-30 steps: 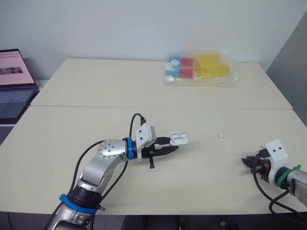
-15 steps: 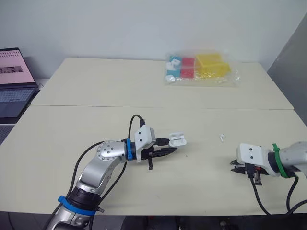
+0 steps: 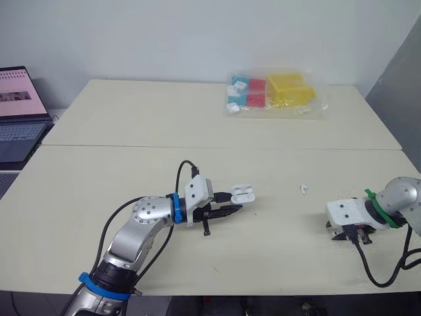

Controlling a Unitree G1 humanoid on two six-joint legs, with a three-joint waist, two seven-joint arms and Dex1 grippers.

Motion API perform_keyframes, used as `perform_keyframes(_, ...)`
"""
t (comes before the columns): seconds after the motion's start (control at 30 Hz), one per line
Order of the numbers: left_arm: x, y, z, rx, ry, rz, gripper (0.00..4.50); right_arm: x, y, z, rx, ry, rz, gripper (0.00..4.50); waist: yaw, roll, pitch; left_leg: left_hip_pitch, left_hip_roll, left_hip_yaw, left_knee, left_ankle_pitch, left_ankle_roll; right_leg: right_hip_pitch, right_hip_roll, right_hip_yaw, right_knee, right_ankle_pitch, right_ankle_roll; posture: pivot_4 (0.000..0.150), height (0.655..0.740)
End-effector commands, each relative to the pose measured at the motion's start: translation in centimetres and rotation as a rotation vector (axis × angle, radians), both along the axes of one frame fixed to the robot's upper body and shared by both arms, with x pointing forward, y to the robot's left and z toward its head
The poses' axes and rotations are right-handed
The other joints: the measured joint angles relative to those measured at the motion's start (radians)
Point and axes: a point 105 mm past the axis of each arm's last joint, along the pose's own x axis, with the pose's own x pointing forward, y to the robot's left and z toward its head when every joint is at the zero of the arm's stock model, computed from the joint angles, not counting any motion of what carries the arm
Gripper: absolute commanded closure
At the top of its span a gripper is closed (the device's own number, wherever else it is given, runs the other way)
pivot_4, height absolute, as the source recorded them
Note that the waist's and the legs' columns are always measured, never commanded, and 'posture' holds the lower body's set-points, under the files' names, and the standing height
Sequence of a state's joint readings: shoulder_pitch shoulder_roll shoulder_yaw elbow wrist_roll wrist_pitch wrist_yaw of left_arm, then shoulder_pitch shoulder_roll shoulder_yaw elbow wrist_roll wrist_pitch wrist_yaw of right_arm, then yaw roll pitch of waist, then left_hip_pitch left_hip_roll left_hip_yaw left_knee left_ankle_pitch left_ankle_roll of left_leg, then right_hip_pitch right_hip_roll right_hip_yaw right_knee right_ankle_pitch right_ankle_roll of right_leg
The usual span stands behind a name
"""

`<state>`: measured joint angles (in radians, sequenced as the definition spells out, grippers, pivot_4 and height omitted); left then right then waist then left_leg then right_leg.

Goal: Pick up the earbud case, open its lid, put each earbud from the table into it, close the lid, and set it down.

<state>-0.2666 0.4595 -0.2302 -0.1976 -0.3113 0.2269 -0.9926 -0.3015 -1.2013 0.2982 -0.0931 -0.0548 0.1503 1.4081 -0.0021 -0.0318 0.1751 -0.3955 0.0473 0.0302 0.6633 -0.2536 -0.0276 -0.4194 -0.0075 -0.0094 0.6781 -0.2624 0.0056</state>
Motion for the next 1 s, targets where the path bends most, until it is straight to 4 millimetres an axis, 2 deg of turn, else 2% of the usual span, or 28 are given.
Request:
perform_keyframes(0.03, -0.3, -0.4, 1.1, -0.019, -0.050, -0.017, 3.72, 0.7, 0.3, 0.2, 0.012, -0.051, 0.010, 1.70, -0.002, 0.000, 0.000, 0.001, 0.000, 0.000, 0.000, 0.000, 0.000, 0.000, 0.000, 0.000, 0.000, 0.000, 0.000, 0.150, 0.7378)
perform_keyframes(0.13, -0.3, -0.4, 1.0, -0.017, -0.049, -0.019, 3.72, 0.6, 0.4, 0.3, 0.016, -0.056, 0.014, 0.63, -0.003, 0.000, 0.000, 0.004, 0.000, 0.000, 0.000, 0.000, 0.000, 0.002, 0.000, 0.001, 0.001, 0.000, 0.000, 0.150, 0.7378)
perform_keyframes(0.2, -0.4, -0.4, 1.0, -0.017, -0.048, -0.019, 3.72, 0.6, 0.7, 0.8, 0.042, -0.070, 0.009, 0.62, -0.001, 0.000, 0.000, 0.005, 0.000, 0.000, 0.000, 0.000, 0.000, 0.004, 0.000, 0.000, 0.001, 0.000, 0.000, 0.150, 0.7378)
perform_keyframes(0.33, -0.4, -0.4, 1.0, -0.014, -0.047, -0.017, 3.72, 0.1, 1.2, 3.2, 0.106, -0.103, -0.050, 0.62, 0.000, 0.001, 0.000, 0.005, 0.000, 0.000, 0.000, 0.000, 0.000, 0.004, 0.000, 0.001, 0.001, 0.000, 0.000, 0.150, 0.7378)
perform_keyframes(0.4, -0.4, -0.4, 0.9, -0.014, -0.046, -0.016, 3.72, -0.3, 0.7, 3.5, 0.073, -0.110, -0.103, 0.62, 0.001, 0.001, 0.001, 0.005, 0.000, -0.001, 0.000, 0.000, 0.000, 0.004, 0.000, 0.001, 0.001, 0.000, 0.000, 0.150, 0.7378)
perform_keyframes(0.5, -0.5, -0.4, 0.8, -0.014, -0.043, -0.017, 3.72, -0.5, -0.1, 3.4, -0.005, -0.131, -0.184, 0.62, 0.001, 0.001, 0.001, 0.004, 0.000, -0.001, 0.000, 0.000, 0.000, 0.004, -0.001, 0.000, 0.000, 0.000, 0.000, 0.150, 0.7378)
perform_keyframes(0.67, -0.7, -0.6, 0.6, -0.012, -0.038, -0.026, 3.72, -1.0, -0.1, 2.3, -0.069, -0.106, -0.221, 0.62, 0.000, 0.001, 0.001, 0.005, 0.000, -0.001, 0.000, 0.000, 0.000, 0.004, -0.001, 0.000, 0.001, 0.000, 0.000, 0.150, 0.7378)
perform_keyframes(1.0, -0.6, -0.8, 0.5, -0.013, -0.041, -0.023, 3.72, -0.3, 0.2, 1.0, -0.127, -0.111, -0.213, 0.62, 0.000, 0.001, 0.001, 0.004, 0.000, 0.000, 0.000, 0.000, 0.000, 0.003, -0.001, 0.000, 0.000, 0.000, 0.000, 0.150, 0.7378)
